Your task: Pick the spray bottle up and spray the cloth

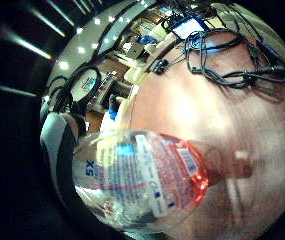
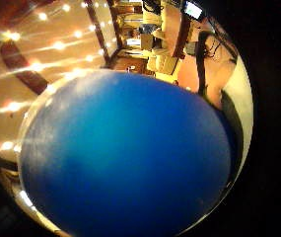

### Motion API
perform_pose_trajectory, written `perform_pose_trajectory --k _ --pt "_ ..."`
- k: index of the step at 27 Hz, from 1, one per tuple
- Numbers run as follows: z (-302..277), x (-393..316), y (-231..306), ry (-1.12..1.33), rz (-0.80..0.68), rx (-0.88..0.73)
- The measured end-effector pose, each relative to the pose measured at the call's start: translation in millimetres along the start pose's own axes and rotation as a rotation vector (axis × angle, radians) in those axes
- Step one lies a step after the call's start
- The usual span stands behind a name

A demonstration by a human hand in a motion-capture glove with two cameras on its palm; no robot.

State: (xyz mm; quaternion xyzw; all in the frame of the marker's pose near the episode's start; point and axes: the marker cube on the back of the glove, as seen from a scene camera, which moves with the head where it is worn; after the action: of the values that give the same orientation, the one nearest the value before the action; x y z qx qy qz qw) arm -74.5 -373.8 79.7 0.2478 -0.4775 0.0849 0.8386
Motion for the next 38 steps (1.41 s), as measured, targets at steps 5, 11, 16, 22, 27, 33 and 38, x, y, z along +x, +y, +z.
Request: perform_pose_trajectory --k 5,11,16,22,27,33,38 --pt "-4 2 -5 0.025 -0.011 0.126" --pt "-17 -4 0 0.04 0.065 0.137" --pt "-45 -32 1 0.087 0.019 0.106" --pt "-81 -83 1 0.13 -0.057 0.057" --pt "-111 -124 13 0.174 -0.063 -0.091" --pt "-124 -144 10 0.167 -0.075 0.047" --pt "-131 -146 19 0.124 -0.077 0.05"
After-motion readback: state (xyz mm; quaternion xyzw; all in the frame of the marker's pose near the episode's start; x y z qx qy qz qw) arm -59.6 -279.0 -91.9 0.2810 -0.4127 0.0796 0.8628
